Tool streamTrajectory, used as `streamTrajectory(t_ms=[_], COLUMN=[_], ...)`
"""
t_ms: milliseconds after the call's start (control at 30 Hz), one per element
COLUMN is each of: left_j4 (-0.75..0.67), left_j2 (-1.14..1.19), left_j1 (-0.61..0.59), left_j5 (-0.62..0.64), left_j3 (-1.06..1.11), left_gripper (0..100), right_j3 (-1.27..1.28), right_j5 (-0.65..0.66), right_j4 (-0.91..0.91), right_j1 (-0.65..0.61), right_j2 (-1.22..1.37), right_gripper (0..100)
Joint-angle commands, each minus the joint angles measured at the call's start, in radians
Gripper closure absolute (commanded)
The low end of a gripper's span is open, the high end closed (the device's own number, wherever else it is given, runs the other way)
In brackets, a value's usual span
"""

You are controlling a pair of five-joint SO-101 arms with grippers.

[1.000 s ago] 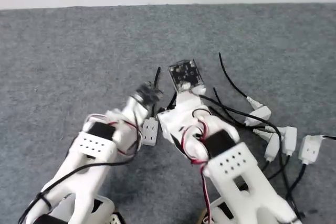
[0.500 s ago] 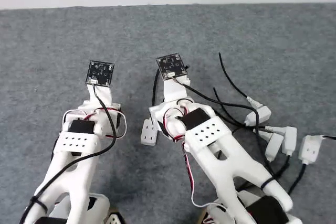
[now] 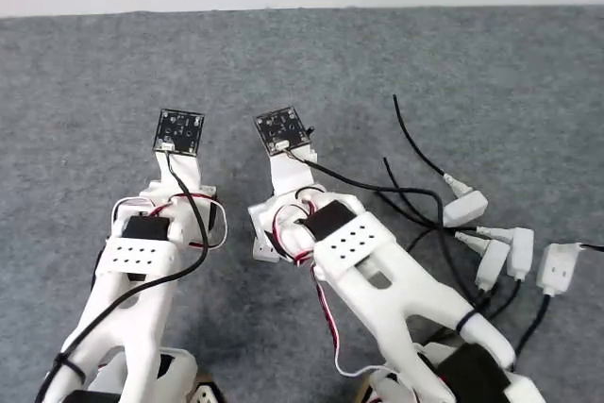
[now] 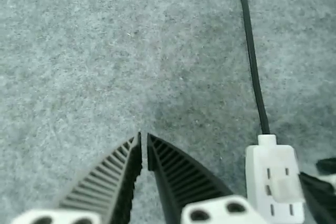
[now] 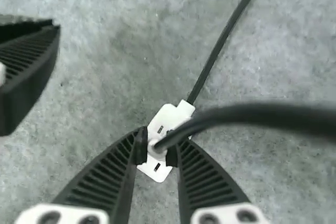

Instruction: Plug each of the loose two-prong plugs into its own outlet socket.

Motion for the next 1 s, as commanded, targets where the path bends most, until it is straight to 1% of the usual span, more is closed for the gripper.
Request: streamTrajectory(t_ms=[0,533,833,967], left_j4=[-0.023,-0.023,-0.023,-0.023], left_j2=[-0.032,-0.034,-0.034,-0.034], left_j1=[-0.006,-0.012,-0.012,-0.012], left_j5=[0.011,0.011,0.011,0.011], left_j3=[-0.039,-0.041,-0.041,-0.041], left_gripper=[99,99,99,99], right_j3=[-0.072,-0.068,-0.037,0.02], right_j5=[-0.009,0.02,0.041,0.1], right_j4=[-0.021,-0.035,-0.036,-0.041], right_j1=[0.018,0.073,0.065,0.027], right_j2=[0.013,0.024,0.027,0.042], right_gripper=[99.1,99.1,99.1,99.1])
